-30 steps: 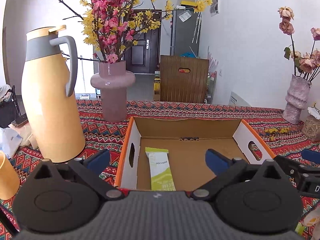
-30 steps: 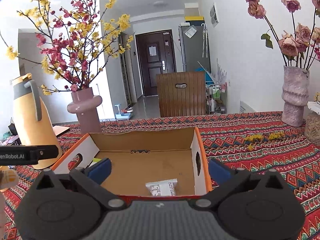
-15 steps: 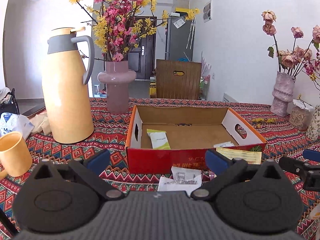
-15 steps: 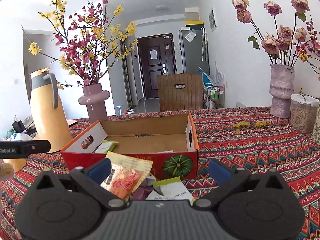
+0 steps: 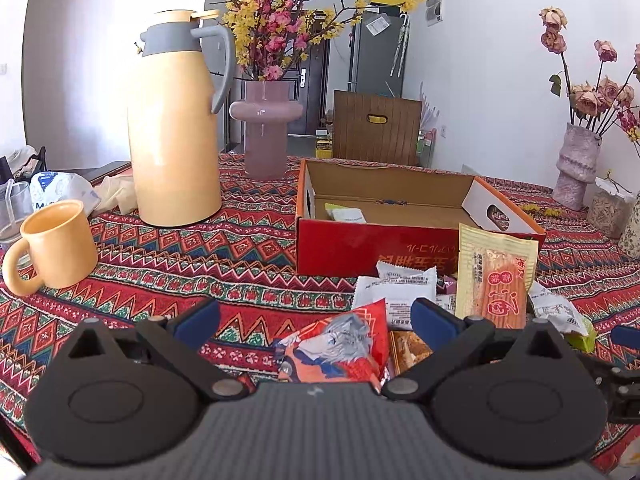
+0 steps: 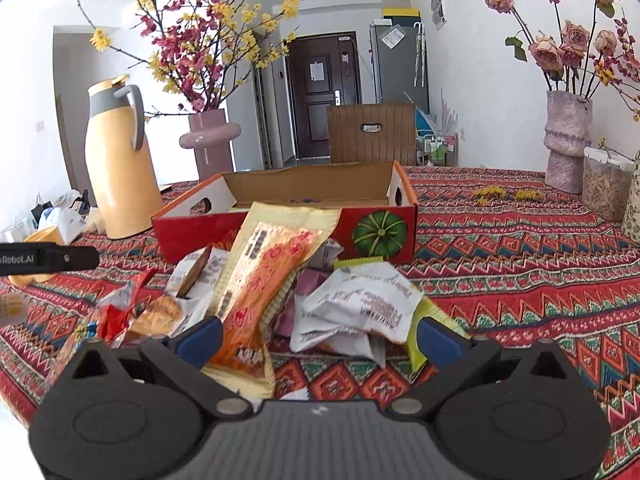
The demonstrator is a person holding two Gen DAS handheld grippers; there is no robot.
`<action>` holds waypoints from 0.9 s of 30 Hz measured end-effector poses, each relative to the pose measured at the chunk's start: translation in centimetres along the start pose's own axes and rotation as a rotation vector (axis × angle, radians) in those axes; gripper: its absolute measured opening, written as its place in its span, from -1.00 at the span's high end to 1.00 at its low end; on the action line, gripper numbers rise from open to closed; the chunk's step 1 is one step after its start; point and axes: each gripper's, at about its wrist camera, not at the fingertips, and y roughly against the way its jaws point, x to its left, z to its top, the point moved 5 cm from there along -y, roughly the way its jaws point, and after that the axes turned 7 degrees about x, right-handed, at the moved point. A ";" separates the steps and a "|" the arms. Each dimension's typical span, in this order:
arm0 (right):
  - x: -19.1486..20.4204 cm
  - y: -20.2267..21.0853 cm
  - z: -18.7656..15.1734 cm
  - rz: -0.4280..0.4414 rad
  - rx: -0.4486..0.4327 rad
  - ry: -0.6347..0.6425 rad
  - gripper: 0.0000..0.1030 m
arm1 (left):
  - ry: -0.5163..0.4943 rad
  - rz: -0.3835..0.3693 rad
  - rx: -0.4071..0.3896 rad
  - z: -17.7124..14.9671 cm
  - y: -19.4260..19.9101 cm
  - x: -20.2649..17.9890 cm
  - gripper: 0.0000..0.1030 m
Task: Organize snacks
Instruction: 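Move both tools back over the snack pile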
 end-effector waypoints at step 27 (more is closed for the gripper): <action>3.7 -1.4 -4.5 0.054 0.105 0.009 -0.49 | 0.022 -0.024 0.094 -3.4 0.1 1.1 -1.00</action>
